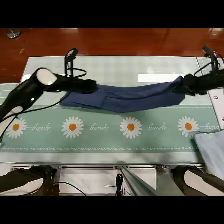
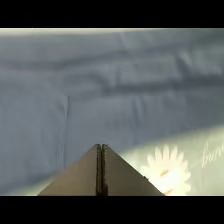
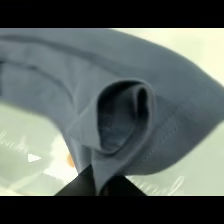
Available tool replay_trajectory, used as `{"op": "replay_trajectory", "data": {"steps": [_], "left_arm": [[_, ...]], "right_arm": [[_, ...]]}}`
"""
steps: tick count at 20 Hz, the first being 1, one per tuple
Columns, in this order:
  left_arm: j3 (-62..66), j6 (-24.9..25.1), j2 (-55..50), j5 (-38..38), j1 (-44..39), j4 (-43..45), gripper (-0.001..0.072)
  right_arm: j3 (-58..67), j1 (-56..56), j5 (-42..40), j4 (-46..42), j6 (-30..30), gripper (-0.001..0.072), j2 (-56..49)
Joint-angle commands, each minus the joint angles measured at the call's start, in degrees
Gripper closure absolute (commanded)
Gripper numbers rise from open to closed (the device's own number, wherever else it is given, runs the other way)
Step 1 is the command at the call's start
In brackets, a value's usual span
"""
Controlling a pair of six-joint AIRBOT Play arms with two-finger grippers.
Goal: Fold the shirts.
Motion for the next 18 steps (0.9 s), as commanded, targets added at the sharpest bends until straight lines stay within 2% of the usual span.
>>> {"op": "replay_trajectory", "data": {"steps": [1, 6, 13, 15, 18], "left_arm": [[10.95, -0.7, -10.19, -5.05, -5.49, -0.7, 0.0691], [18.6, -1.55, -21.88, -6.54, -18.84, -4.28, 0.069], [18.78, -0.92, -28.3, -6.47, -31.54, -15.15, 0.0689], [19.96, 0.2, -27.65, -9.38, -29.64, -15.1, 0.0689], [21.94, -0.5, -23.63, -13.49, -19.3, -14.86, 0.069]], "right_arm": [[-11.5, -0.02, -0.76, 1.77, 3.34, 0.0688, 17.16], [-15.23, -0.02, 1.14, 1.92, 8.02, 0.0688, 30.4], [-15.26, -0.02, 2.51, 1.86, 8.35, 0.0688, 32.0], [-15.26, -0.02, 2.51, 1.16, 8.37, 0.0687, 32.0], [-15.23, -0.02, 2.38, 0.17, 8.9, 0.0687, 31.89]]}}
